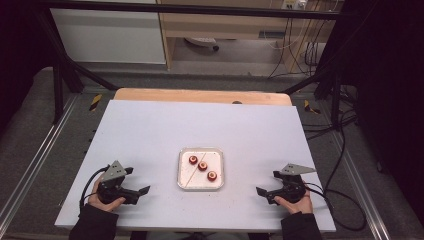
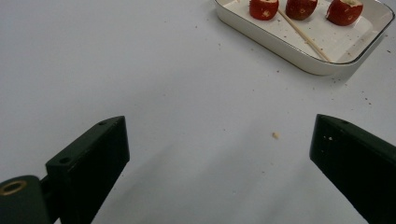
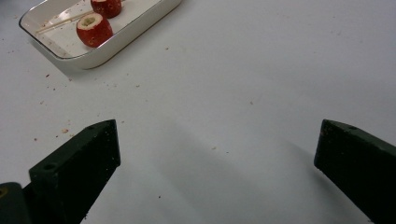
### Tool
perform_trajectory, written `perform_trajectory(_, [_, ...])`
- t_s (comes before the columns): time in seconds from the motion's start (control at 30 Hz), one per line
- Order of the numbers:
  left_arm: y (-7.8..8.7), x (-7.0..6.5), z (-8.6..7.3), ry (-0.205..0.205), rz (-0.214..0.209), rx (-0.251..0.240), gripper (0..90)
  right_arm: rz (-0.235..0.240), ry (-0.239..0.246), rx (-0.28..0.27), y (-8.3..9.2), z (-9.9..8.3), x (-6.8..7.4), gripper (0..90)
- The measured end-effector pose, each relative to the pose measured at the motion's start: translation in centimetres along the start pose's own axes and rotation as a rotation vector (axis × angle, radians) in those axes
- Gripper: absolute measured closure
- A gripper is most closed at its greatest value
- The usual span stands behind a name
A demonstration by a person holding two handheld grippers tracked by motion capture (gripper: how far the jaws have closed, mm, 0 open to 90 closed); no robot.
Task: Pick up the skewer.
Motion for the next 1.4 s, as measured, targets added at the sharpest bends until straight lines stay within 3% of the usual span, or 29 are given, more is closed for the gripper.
perform_trajectory(0.67, [-0.5, -0.6, 0.7, -0.009, -0.003, 0.004, 4.7, 0.004, 0.0, -0.002, 0.0, 0.0, 0.0, 0.6])
perform_trajectory(1.4, [-1.7, -3.0, 2.5, -0.021, -0.005, 0.021, 4.9, 0.004, 0.003, -0.009, 0.0, 0.1, 0.0, 0.5])
Point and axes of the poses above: each handheld gripper's, and its own axes: y roughly backward along the jaws, z roughly out of its top, x roughly to its left, the point moved 7 cm from there along -y, roughly forward along the jaws
